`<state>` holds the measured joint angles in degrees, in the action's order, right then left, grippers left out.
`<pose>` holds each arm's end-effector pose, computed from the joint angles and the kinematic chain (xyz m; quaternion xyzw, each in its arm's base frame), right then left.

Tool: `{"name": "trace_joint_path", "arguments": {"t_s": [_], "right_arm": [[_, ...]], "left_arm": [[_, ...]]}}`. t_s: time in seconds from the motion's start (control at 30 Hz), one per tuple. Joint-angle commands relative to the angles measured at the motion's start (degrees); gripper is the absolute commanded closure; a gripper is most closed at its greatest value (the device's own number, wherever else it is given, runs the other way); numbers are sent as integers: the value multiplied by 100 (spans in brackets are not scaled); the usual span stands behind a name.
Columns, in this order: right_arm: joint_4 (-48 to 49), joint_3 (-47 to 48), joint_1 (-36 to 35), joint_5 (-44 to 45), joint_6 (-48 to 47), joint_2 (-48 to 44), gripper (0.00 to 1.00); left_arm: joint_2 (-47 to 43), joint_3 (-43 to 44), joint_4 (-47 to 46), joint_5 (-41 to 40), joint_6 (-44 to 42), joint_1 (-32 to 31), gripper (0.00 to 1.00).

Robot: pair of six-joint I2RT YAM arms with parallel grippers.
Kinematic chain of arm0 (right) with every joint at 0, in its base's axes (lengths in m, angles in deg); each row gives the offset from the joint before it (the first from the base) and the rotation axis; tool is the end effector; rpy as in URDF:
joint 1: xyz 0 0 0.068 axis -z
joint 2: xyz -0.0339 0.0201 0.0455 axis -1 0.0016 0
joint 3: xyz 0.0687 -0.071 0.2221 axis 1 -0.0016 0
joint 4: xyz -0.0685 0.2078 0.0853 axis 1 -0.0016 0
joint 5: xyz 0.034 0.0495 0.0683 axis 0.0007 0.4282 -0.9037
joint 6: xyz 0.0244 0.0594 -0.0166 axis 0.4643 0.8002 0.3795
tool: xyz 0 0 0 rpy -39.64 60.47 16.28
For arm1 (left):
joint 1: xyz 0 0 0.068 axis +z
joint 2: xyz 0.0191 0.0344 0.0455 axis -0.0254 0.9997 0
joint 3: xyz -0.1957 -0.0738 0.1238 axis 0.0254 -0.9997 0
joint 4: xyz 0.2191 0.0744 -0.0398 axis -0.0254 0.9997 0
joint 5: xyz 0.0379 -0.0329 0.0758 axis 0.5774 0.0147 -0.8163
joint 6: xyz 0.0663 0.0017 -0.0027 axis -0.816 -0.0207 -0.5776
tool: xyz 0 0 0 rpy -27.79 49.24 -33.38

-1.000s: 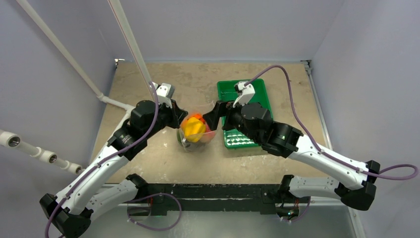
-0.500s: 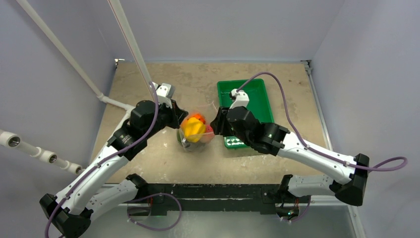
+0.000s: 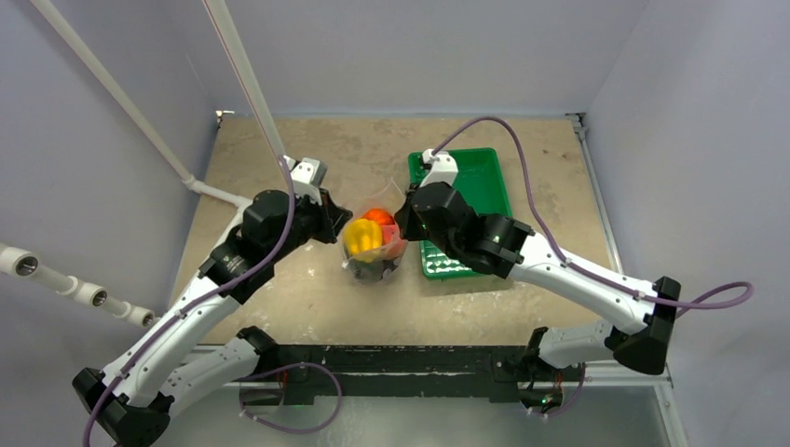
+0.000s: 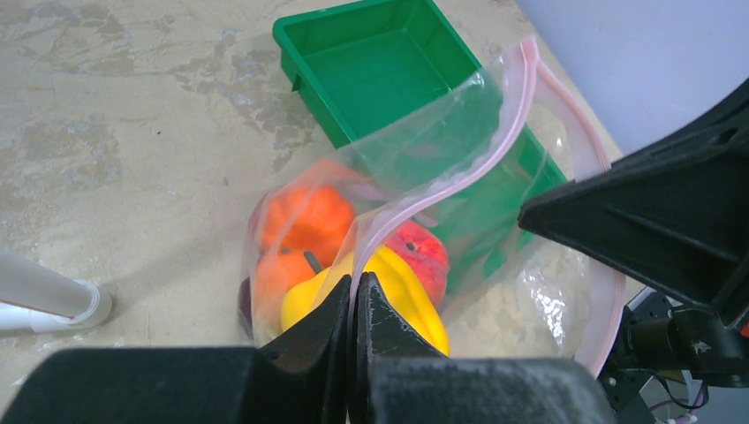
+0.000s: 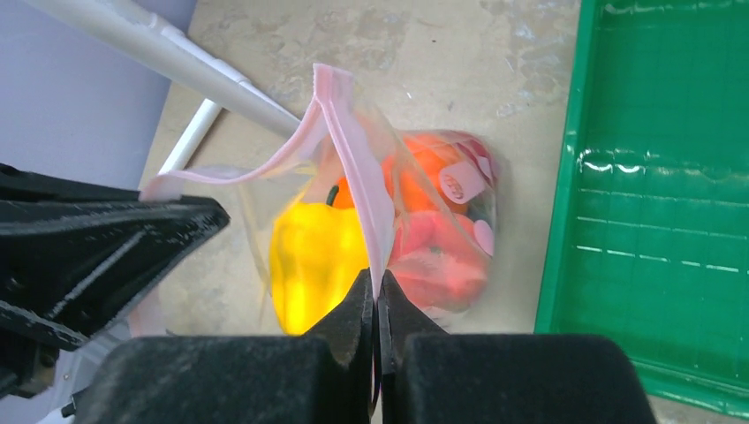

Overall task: Place the food in the zip-top bag and seal the zipper
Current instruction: Adjust the zipper food storage bag at the center of the board.

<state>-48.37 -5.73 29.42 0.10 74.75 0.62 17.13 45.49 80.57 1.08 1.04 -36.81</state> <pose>0.1554 0.2252 0.3391 -0.0117 0.8468 0.2550 0.4668 0.1643 -0.1177 0.3230 0.0925 0.7981 -0.2966 0.5162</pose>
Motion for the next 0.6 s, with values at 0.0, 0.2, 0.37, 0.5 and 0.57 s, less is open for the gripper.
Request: {"name": "trace_joint_path", "arguments": {"t_s": [0.0,0.2,0.37,0.5,0.57], "right_arm": [[167,708,-33,-22,-651,255,100],[352,1440,-24,-257,-1743,752,100],[388,2007,-9,-628,-2712,1184,100],[330,2448,118,-1015,-3461,1490,100],[273,2652,203,-1197,-3773,1621,100]], "left_arm": [[-212,132,309,51,-39,15,100],[-389,438,954,82,13,11,100],[-500,608,1364,131,179,11,100],[-617,677,1555,113,393,11,100],[-672,702,1620,123,580,11,100]]}}
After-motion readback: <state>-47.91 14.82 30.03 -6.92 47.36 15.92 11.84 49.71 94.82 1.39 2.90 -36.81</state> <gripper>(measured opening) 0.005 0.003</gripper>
